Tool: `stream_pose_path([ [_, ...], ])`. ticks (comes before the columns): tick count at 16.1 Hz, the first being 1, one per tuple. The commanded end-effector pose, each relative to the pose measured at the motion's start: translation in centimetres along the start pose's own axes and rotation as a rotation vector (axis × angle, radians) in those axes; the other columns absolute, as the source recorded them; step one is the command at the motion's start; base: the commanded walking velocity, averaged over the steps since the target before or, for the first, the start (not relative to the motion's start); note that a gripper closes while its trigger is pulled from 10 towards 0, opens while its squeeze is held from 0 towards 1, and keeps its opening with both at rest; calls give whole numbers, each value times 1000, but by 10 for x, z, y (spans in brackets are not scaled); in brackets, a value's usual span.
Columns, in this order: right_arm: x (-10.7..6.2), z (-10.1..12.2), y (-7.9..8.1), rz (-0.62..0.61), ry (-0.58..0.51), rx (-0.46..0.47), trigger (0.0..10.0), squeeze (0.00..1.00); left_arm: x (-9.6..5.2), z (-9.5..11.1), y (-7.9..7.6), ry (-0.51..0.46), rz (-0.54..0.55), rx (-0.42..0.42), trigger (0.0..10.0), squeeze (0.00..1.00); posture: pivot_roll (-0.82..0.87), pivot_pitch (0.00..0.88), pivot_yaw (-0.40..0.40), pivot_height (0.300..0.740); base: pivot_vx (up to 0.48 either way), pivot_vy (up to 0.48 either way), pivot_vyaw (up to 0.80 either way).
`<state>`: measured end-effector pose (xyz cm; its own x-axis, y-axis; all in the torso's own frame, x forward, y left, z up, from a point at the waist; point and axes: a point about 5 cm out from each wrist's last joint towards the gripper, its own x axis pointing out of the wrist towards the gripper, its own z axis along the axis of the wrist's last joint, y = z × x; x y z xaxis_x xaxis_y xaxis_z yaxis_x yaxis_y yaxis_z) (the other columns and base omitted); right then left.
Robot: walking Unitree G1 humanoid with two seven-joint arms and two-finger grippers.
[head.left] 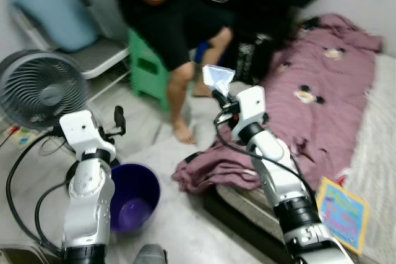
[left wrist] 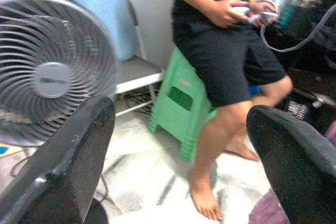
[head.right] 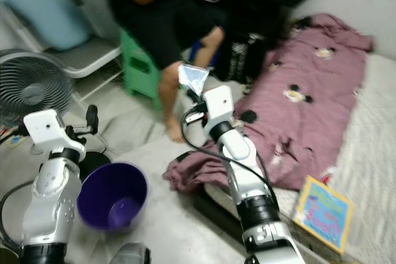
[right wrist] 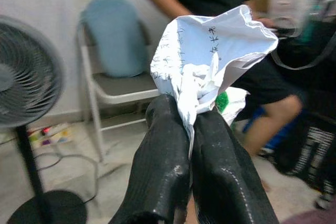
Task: Clean up the room
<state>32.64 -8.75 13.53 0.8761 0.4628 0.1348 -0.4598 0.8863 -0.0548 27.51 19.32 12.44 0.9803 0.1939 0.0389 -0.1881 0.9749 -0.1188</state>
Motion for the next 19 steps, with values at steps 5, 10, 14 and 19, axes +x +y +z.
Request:
stream_pose_path([
  [5, 2, 5, 3, 11, -29, -5, 10000, 0, 0, -1, -4, 1, -38, 19, 10000, 0, 78, 0, -50, 740, 0, 0, 800],
  [10, 3, 5, 3, 8, -30, -9, 10000, 0, -1, -2, -7, 7, -57, 33, 10000, 0, 74, 0, -52, 740, 0, 0, 800],
  [14, 2, 4, 3, 11, -28, -7, 10000, 0, -1, -2, -9, -1, -81, 27, 10000, 0, 71, 0, -52, 740, 0, 0, 800],
  [19, 2, 4, 4, 12, -29, -6, 10000, 0, -1, -1, -11, -2, -95, 23, 10000, 0, 68, 0, -50, 740, 0, 0, 800],
])
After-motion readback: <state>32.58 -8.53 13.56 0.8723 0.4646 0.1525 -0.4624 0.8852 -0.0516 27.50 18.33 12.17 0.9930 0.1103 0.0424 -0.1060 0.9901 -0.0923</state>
